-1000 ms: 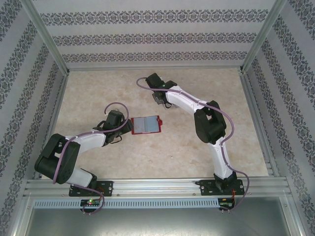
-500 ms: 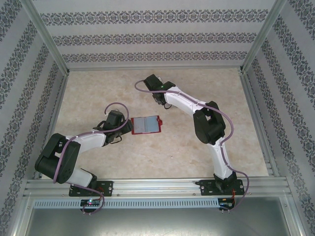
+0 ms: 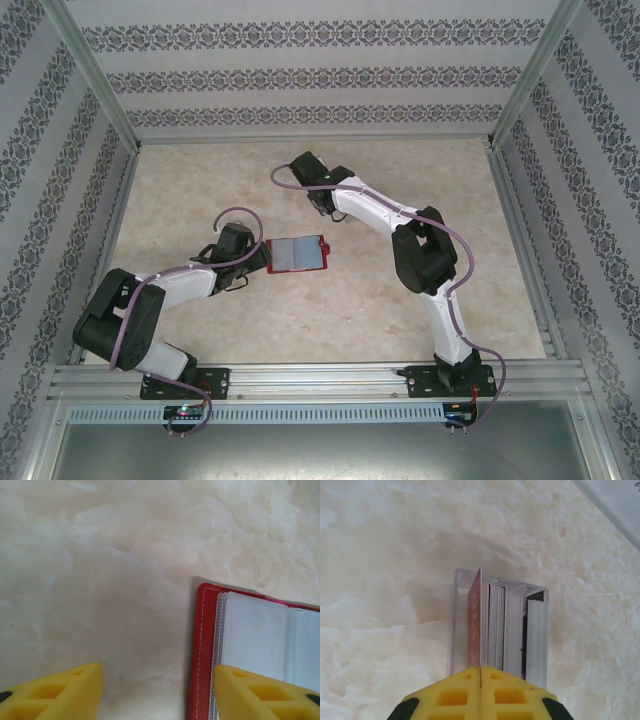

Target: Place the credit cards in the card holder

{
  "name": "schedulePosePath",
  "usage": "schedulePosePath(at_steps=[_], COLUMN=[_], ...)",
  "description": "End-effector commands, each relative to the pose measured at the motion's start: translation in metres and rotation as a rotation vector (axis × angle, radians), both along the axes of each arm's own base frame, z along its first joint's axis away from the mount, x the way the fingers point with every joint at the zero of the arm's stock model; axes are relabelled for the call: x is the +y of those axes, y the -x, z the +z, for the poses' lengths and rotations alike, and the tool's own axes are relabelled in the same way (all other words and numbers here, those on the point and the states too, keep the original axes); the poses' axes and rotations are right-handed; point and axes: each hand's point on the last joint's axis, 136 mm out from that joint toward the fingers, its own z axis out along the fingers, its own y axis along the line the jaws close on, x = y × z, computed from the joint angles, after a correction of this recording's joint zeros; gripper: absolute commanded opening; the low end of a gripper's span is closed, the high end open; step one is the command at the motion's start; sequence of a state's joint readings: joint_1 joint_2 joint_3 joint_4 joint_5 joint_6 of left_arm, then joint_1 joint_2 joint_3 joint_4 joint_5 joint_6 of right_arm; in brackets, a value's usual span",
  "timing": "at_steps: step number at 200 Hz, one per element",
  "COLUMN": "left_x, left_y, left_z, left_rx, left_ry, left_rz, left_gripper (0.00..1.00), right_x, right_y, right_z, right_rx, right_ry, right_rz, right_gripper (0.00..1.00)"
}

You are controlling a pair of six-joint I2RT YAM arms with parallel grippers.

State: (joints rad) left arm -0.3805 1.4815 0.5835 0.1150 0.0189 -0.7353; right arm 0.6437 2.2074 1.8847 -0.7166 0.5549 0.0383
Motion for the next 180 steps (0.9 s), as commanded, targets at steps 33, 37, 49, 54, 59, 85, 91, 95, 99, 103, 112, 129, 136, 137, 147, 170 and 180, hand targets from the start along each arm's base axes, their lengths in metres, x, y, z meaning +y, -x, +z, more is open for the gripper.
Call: schedulePosePath(at_steps=[33,37,49,54,59,85,91,95,99,103,112,129,136,137,147,170,180], left_x=[-0.008,-0.008,-0.008,-0.008,-0.008,-0.009,-0.01,-0.009,-0.009,-0.01,-0.01,-0.012,-0.014,-0.015,-0.018,-0.023,-0.026], left_y=[-0.002,-0.002,-0.003,-0.003,-0.003,-0.003,-0.003,-0.003,-0.003,-0.003,-0.004,-0.002,-0.003,-0.003,-0.004,-0.004,-0.004], left_z=[-0.002,-0.002,-0.001,-0.001,0.0,-0.002,-0.002,-0.002,-0.001,0.0,0.001,-0.001,0.0,0.001,0.003,0.004,0.003], left_rx=[0.015,0.017,0.019,0.017,0.013,0.017,0.019,0.02,0.018,0.014,0.008,0.007,0.003,0.002,-0.008,-0.016,-0.013], left_ry=[-0.014,-0.014,-0.018,-0.018,-0.016,-0.011,-0.012,-0.014,-0.015,-0.012,-0.007,0.002,0.009,0.01,0.023,0.045,0.055], left_rz=[-0.038,-0.039,-0.045,-0.045,-0.044,-0.044,-0.049,-0.047,-0.048,-0.05,-0.049,-0.059,-0.07,-0.071,-0.09,-0.108,-0.121], left_gripper=[0.6,0.6,0.6,0.6,0.6,0.6,0.6,0.6,0.6,0.6,0.6,0.6,0.6,0.6,0.6,0.6,0.6], right_x=[0.01,0.011,0.013,0.014,0.014,0.02,0.02,0.02,0.02,0.021,0.023,0.029,0.032,0.032,0.037,0.045,0.047], right_y=[0.009,0.01,0.013,0.014,0.015,0.022,0.024,0.024,0.026,0.028,0.033,0.047,0.054,0.055,0.065,0.087,0.093], right_z=[0.032,0.034,0.04,0.043,0.046,0.061,0.064,0.066,0.068,0.07,0.074,0.079,0.079,0.079,0.078,0.069,0.064], right_rx=[0.005,0.005,0.003,0.0,-0.005,-0.004,-0.006,-0.009,-0.008,-0.007,0.008,0.068,0.1,0.105,0.155,0.306,0.351], right_ry=[-0.148,-0.16,-0.192,-0.206,-0.223,-0.328,-0.353,-0.369,-0.389,-0.412,-0.476,-0.633,-0.711,-0.721,-0.841,-1.134,-1.223], right_rz=[0.003,0.003,0.007,0.009,0.007,0.013,0.012,0.012,0.012,0.012,0.015,0.038,0.048,0.049,0.064,0.091,0.093], right_gripper=[0.0,0.0,0.0,0.0,0.0,0.0,0.0,0.0,0.0,0.0,0.0,0.0,0.0,0.0,0.0,0.0,0.0])
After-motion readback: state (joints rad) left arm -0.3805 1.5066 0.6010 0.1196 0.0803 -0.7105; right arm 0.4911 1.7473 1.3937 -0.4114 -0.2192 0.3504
